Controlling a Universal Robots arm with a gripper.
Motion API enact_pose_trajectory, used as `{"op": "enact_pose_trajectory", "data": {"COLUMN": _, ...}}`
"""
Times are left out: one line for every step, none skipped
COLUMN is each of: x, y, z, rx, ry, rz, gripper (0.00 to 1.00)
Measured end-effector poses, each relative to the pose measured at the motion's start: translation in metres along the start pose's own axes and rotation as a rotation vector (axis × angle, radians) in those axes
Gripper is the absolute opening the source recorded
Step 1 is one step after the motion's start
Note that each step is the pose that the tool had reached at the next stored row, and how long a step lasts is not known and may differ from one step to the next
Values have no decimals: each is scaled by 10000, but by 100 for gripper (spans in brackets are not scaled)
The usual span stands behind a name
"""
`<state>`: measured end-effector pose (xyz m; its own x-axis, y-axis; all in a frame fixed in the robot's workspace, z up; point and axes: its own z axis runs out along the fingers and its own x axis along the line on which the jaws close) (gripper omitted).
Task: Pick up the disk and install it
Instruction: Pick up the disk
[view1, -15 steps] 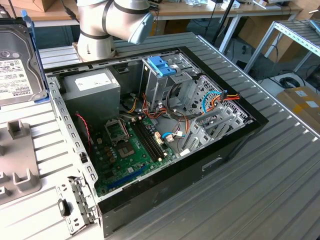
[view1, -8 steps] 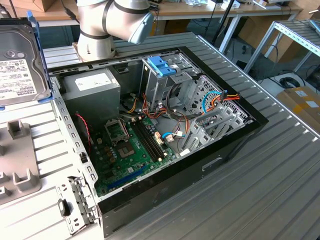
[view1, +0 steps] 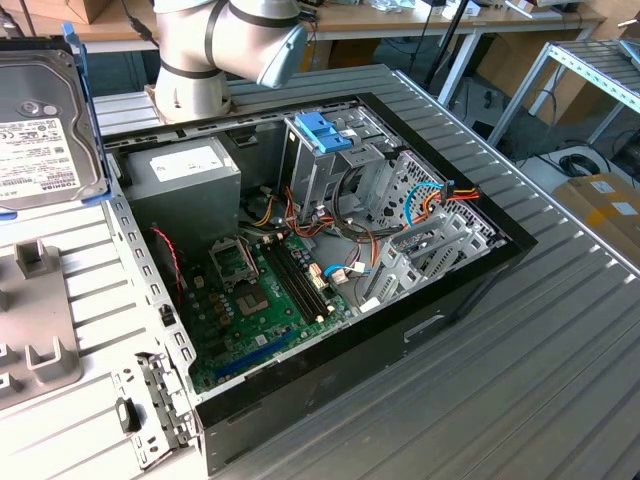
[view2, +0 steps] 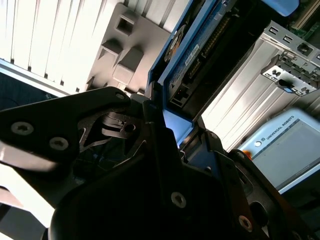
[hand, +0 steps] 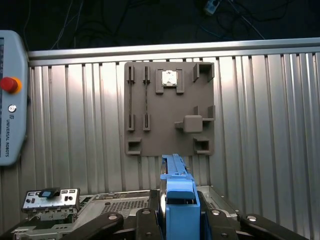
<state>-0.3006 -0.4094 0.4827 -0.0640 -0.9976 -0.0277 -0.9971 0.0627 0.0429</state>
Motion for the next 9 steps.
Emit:
{"op": "enact_pose_trajectory", "data": {"x": 0, "y": -5, "z": 1, "rx": 0, "ry": 0, "rz": 0, "gripper": 37}}
{"op": "enact_pose_trajectory", "data": {"x": 0, "y": -9, "z": 2, "rx": 0, "ry": 0, "rz": 0, "gripper": 37}}
{"op": "enact_pose_trajectory", "data": {"x": 0, "y": -14, "z": 2, "rx": 0, "ry": 0, "rz": 0, "gripper": 37}}
{"op": "enact_pose_trajectory", "data": {"x": -1, "y": -18, "z": 3, "rx": 0, "ry": 0, "rz": 0, "gripper": 37}}
{"op": "enact_pose_trajectory", "data": {"x": -1, "y": -24, "z": 4, "rx": 0, "ry": 0, "rz": 1, "gripper": 37}}
{"op": "enact_pose_trajectory", "data": {"x": -1, "y": -29, "z": 4, "rx": 0, "ry": 0, "rz": 0, "gripper": 37}}
{"op": "enact_pose_trajectory", "data": {"x": -2, "y": -35, "z": 4, "rx": -1, "ry": 1, "rz": 0, "gripper": 37}}
{"op": "enact_pose_trajectory", "data": {"x": -2, "y": -41, "z": 7, "rx": 1, "ry": -1, "rz": 1, "gripper": 37}}
{"op": "enact_pose_trajectory", "data": {"x": -2, "y": -45, "z": 6, "rx": 1, "ry": 0, "rz": 0, "gripper": 37}}
